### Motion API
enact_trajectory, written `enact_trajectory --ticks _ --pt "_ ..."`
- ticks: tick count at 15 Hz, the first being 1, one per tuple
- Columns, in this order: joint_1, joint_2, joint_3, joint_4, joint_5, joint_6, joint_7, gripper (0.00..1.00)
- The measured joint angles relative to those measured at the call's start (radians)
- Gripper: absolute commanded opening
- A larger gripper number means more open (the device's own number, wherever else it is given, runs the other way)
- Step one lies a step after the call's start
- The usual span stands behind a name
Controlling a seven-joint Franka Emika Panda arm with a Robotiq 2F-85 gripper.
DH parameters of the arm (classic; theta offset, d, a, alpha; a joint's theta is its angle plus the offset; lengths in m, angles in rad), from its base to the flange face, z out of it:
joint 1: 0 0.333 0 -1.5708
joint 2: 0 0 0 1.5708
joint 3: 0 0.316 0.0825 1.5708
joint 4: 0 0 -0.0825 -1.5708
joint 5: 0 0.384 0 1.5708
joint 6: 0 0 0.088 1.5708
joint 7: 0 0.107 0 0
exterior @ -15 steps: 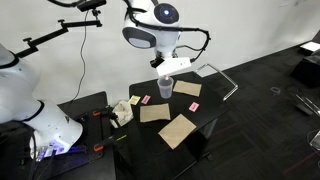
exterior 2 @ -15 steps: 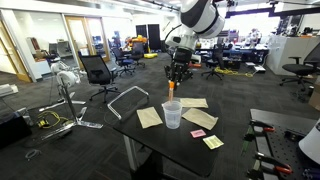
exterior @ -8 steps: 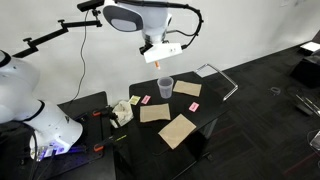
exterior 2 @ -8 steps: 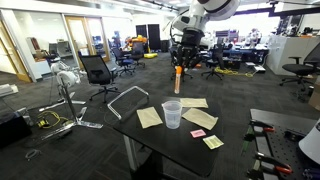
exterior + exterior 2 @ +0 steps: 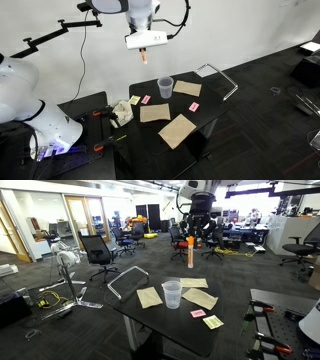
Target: Take the orange marker out of the clear cup
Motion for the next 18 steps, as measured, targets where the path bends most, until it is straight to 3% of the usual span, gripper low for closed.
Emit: enact_trajectory --ticks 5,10,18 --pt "0.042 -0.059 0.0 -0.021 -0.126 -0.087 0.135 0.05" --pt "0.097 -0.065 0.01 -0.063 -0.205 -0.097 0.209 0.05" --pt "0.144 -0.002 0.042 -0.119 -0.314 0.013 0.269 0.05"
